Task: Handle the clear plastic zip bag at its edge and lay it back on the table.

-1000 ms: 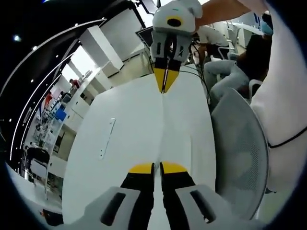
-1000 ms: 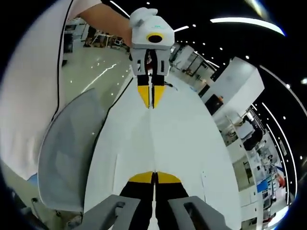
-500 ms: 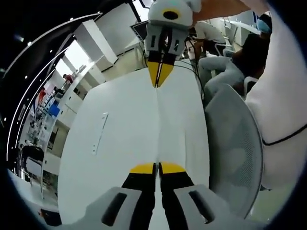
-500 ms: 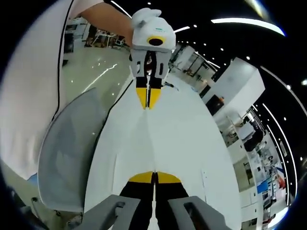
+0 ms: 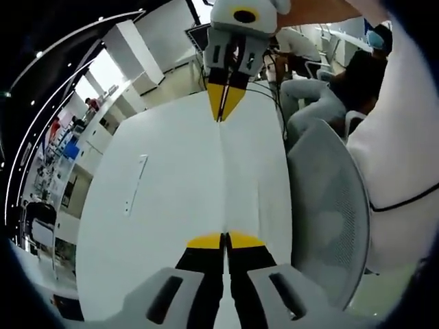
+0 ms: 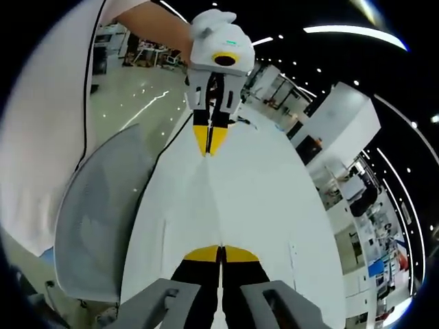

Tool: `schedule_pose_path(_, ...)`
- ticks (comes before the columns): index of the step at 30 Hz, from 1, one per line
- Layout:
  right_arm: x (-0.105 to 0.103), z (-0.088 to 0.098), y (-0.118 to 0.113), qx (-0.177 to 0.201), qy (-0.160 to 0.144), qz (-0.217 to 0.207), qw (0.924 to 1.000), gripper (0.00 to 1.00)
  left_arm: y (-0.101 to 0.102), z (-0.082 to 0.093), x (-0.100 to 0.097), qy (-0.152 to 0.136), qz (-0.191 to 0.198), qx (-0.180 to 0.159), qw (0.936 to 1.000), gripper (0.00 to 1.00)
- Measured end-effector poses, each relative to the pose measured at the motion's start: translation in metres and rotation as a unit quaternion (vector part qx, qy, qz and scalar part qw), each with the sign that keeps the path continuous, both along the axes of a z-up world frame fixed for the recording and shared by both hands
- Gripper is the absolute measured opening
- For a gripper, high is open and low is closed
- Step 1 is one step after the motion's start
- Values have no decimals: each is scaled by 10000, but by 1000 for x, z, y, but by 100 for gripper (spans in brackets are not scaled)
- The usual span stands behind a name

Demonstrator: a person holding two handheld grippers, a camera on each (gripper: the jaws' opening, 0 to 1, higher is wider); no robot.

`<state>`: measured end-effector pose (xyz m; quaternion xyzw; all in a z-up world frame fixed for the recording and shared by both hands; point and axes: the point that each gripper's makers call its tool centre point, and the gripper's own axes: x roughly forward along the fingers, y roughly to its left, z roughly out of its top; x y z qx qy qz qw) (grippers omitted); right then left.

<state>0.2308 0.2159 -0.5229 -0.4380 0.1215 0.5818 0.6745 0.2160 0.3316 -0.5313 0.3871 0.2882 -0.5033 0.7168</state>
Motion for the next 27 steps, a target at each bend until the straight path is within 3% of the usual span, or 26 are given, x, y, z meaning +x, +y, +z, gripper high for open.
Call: schedule_pose_path(27,-1,-3,-3,107,107,-202,9997,0,2,-2,-1,193,122,70,9997,0)
